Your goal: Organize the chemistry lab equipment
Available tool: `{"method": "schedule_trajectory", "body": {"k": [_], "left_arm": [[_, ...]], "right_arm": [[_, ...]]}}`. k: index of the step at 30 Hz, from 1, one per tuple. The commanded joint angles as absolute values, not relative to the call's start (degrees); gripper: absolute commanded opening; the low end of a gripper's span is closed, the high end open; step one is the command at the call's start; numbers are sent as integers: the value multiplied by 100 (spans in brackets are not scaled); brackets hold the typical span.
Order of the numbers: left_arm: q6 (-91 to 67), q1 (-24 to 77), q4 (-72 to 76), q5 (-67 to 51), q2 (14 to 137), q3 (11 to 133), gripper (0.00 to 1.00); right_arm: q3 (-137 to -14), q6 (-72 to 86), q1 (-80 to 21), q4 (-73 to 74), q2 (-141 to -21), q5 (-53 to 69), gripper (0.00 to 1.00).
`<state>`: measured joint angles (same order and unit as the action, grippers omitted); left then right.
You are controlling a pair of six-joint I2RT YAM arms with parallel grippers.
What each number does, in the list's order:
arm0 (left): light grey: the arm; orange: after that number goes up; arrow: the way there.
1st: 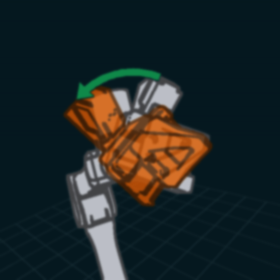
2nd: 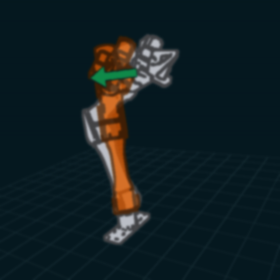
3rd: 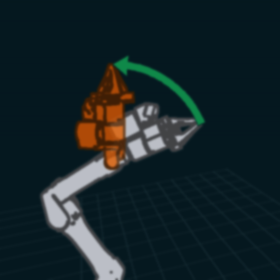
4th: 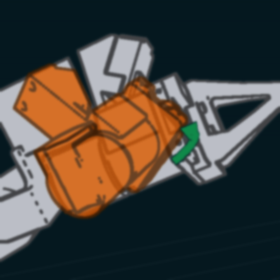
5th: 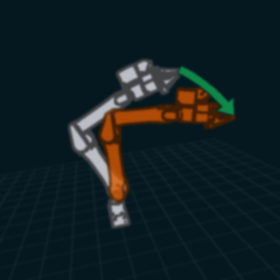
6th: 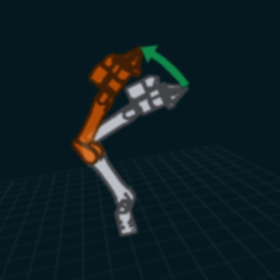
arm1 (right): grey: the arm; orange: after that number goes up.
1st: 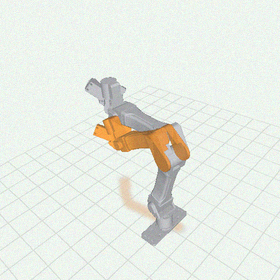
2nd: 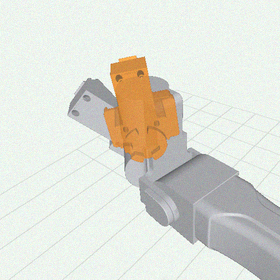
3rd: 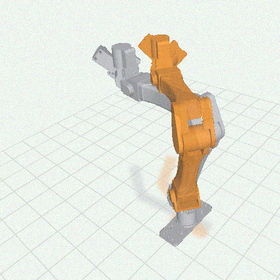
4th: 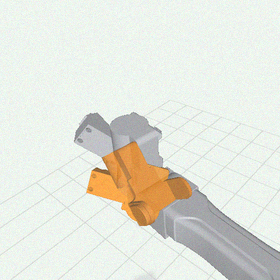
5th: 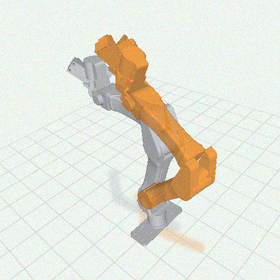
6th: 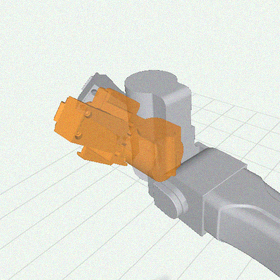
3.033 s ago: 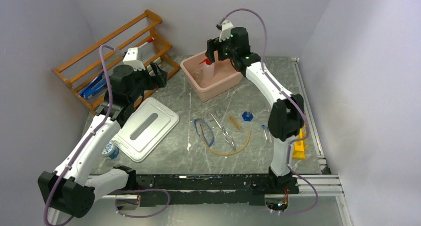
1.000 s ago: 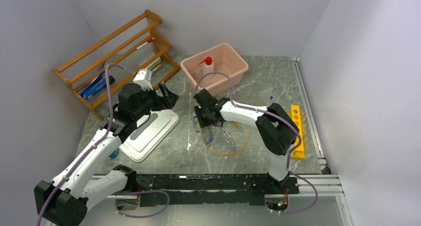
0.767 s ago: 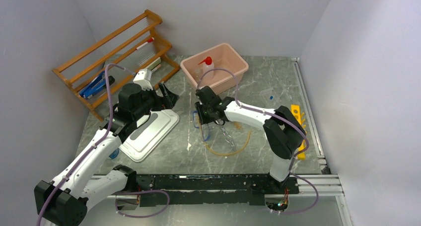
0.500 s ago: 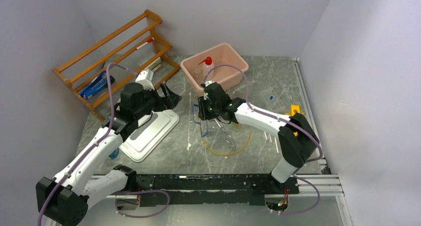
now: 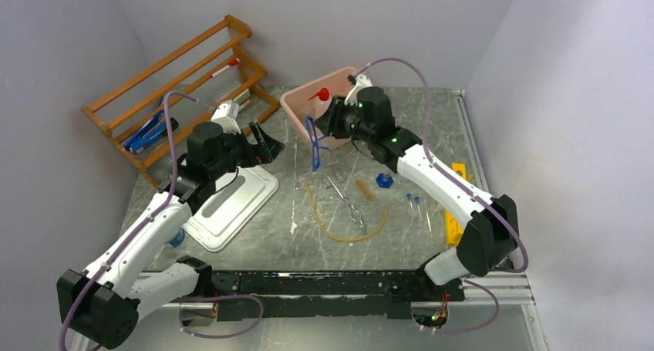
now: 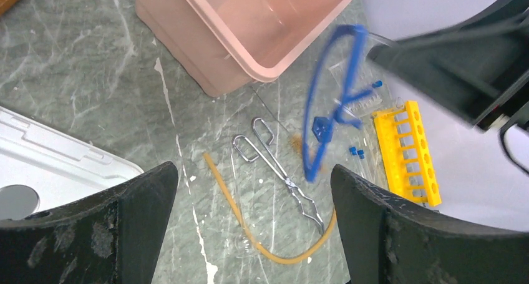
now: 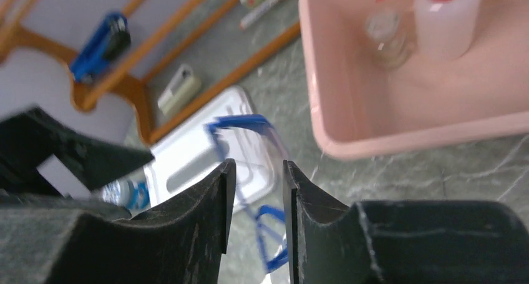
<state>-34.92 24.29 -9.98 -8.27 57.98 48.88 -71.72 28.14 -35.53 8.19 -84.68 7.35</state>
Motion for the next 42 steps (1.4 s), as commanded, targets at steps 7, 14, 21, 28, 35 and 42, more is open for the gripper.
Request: {"method": "schedule_trajectory", "body": {"k": [7, 14, 21, 28, 35, 42], "left_arm": [[-3199, 2478, -656, -841, 5975, 5216, 96], [-3032, 2478, -835, -852, 6402, 5336, 95], [-3046, 2478, -1260, -534, 6725, 5159, 92], [-3629, 2479, -1892, 405, 7062, 5177, 83], [-3931, 2433, -2289, 1184, 6982, 5135, 84], [-4021, 2365, -2113, 955, 6890, 4979, 85]], "right_arm": [[-8191, 3580, -3036, 490, -9206, -376, 33], [-7837, 2720, -3064, 473, -9006, 444, 47], [-7170, 1227, -3629, 1183, -8783, 473, 57], [-6876, -161, -4340, 1459, -9361, 823, 57], [-7198, -735, -4579, 1559, -10113, 691, 67], [-7814, -1124, -4588, 1984, -10861, 1279, 65]]}}
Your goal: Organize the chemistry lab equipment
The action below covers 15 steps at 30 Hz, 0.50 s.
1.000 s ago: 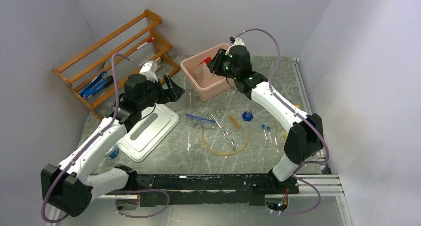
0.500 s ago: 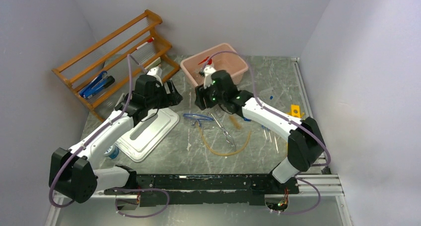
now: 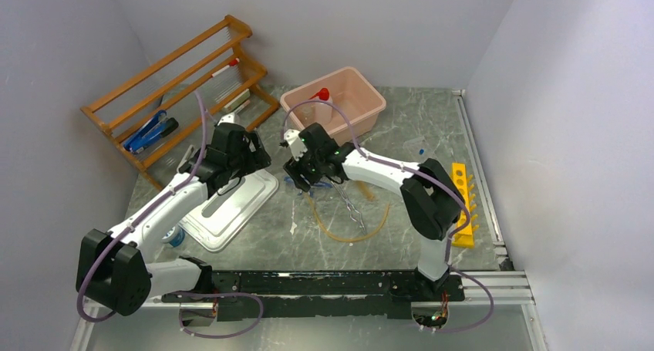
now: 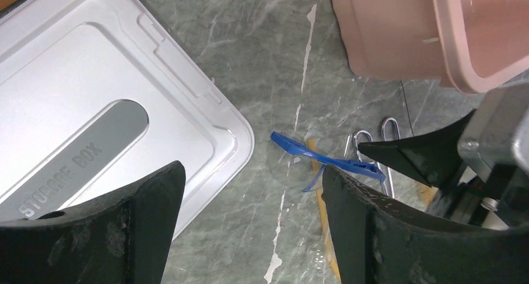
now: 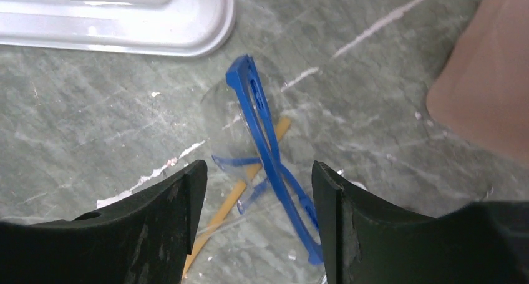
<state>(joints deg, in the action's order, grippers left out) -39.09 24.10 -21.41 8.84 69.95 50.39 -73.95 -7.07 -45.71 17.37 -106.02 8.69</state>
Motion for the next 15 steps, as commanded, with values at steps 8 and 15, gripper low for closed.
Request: {"method": "schedule_trajectory", "body": {"k": [8, 15], "left_arm": [[-3959, 2330, -2143, 931, 6913, 5065, 85], [-3905, 2316, -2179, 965, 6908, 5124, 85]], "right_arm": [[-8406, -1597, -4588, 2478, -11361, 1460, 47], [-8694, -1845, -4582, 2943, -11472, 1712, 20]]}}
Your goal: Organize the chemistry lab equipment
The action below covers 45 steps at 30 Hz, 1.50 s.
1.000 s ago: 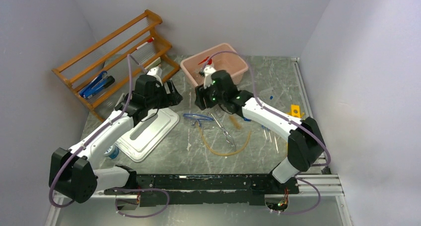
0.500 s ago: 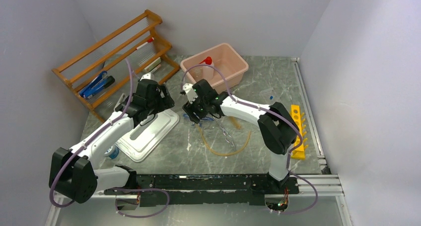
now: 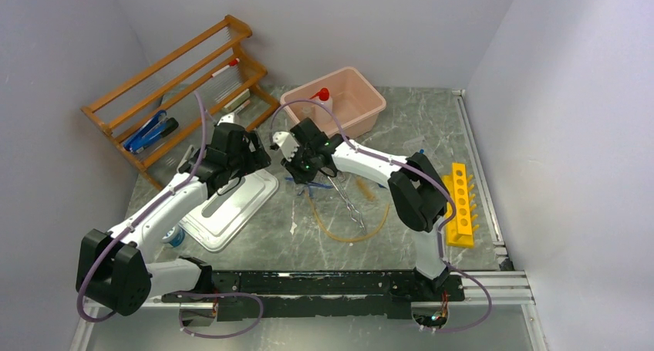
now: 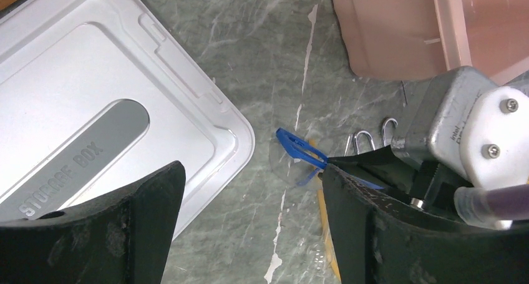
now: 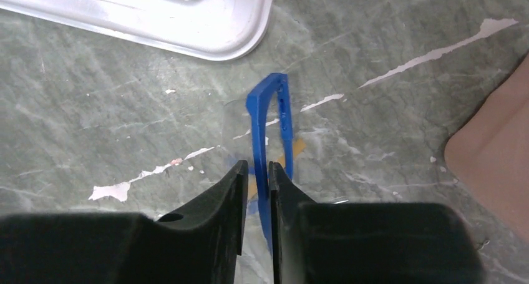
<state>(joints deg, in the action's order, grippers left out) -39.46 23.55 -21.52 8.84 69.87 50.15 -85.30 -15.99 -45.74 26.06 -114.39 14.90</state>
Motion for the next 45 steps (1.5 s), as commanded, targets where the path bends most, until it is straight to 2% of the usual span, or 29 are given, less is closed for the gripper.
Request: {"method": "schedule_trajectory", "body": {"k": [1, 5, 16, 28, 35, 45], "left_arm": [[-3893, 2312, -2181, 978, 6902, 5124, 85], [-3876, 2303, -2180, 987, 6874, 5139, 85], [-3915, 2259, -2450, 1370, 6266, 5199, 85], [-3911, 2259, -2766, 1815, 5341, 5449, 86], [-3881, 2261, -2726, 1718, 5376, 5467, 86], [-3715, 2257, -2688, 1613, 5639, 5584, 86]], "right_arm": [[-8693, -1846, -4589, 2949, -11446, 1718, 17], [-8798, -1808, -4588, 3024, -11443, 1804, 0], [-8985, -1310, -4504, 2768, -10807, 2195, 0], [-8845, 78, -4116, 1208, -9254, 1975, 0], [-8891, 1988, -3607, 251, -8894, 505, 0], [-9277, 4500, -3454, 797, -9599, -2669, 0]]}}
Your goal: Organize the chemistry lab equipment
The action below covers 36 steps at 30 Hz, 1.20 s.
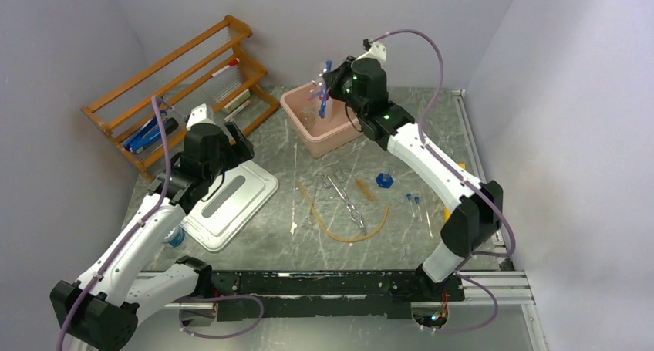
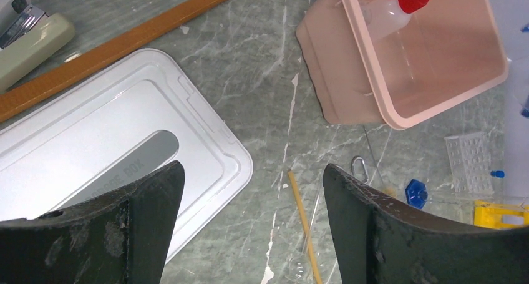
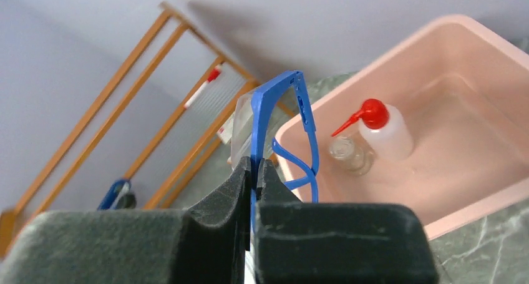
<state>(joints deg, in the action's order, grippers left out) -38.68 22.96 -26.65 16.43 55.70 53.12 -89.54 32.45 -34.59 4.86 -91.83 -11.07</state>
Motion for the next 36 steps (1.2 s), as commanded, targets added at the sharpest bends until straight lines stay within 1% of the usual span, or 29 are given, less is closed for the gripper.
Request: {"method": "schedule_trajectory", "body": {"k": [1, 4, 8, 17, 30, 31, 34, 36], "left_arm": [[-3693, 2259, -2696, 1623, 5665, 5601, 86], [-3663, 2259, -2729, 1642, 5711, 5640, 86], [-3598, 2258, -2770, 1710, 5760, 5683, 86], [-3473, 2250, -2958, 1835, 5896, 5826, 87], [-3296, 2224, -3057, 2078, 5960, 5954, 88], [-3302, 2224, -3065, 2097, 5959, 5951, 88], [-3296, 2214, -3083, 2141, 5966, 5954, 89], [-3296, 2206, -3102, 2158, 5976, 5975, 89]], "right_arm": [[-9375, 4680, -3447, 935, -9725, -2926, 0], [-9806, 5264, -3454, 1584, -10233, -3592, 0], [-10059, 6090, -3461, 2189, -10674, -3967, 0], [-10565, 7394, -3462, 3251, -11688, -4016, 0], [-11144, 8192, -3404, 3818, -12804, -3839, 0], [-11166, 8228, -3393, 3825, -12846, -3833, 1], [-11224, 8235, -3363, 3781, -12907, -3810, 21], [-11272, 8226, -3351, 3811, -12906, -3834, 29]]}}
